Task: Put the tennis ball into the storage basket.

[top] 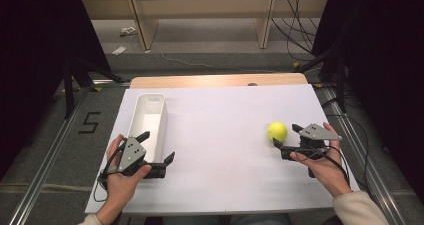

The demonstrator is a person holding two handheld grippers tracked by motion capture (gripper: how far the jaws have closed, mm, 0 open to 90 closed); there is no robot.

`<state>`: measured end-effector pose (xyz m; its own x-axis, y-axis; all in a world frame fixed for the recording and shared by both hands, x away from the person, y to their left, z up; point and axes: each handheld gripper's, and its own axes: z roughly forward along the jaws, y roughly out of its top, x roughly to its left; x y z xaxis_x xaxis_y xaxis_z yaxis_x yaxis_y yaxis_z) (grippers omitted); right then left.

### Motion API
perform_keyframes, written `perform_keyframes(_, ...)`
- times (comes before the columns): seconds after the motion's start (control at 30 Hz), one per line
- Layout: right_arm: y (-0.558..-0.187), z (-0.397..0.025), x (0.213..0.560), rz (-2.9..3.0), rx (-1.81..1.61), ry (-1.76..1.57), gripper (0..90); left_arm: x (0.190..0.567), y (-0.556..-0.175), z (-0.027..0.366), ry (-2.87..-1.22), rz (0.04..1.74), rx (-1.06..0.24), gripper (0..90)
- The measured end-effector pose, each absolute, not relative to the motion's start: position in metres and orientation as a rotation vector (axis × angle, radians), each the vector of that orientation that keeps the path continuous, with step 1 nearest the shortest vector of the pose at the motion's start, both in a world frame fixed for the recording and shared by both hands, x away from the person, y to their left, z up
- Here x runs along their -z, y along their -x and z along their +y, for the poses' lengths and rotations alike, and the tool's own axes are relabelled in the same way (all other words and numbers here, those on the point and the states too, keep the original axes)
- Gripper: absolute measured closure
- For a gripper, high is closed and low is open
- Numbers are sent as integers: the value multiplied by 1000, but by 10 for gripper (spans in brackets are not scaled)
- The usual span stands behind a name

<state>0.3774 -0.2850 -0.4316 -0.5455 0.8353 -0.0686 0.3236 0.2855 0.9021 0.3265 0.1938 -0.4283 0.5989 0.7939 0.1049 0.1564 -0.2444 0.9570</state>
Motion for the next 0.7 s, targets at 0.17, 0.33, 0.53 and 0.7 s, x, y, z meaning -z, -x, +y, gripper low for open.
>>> perform_keyframes(0.17, -386, -282, 435, 2026, -1204, -1038, 156, 428, -327, 194, -1743, 783, -733, 0)
perform_keyframes(0.33, -393, -281, 437, 2032, -1186, -1047, 155, 428, -326, 193, -1741, 785, -731, 0)
perform_keyframes(0.53, -405, -281, 441, 2038, -1162, -1072, 155, 428, -326, 193, -1741, 784, -733, 0)
perform_keyframes(0.7, -415, -284, 446, 2035, -1138, -1106, 155, 428, -326, 193, -1739, 783, -732, 0)
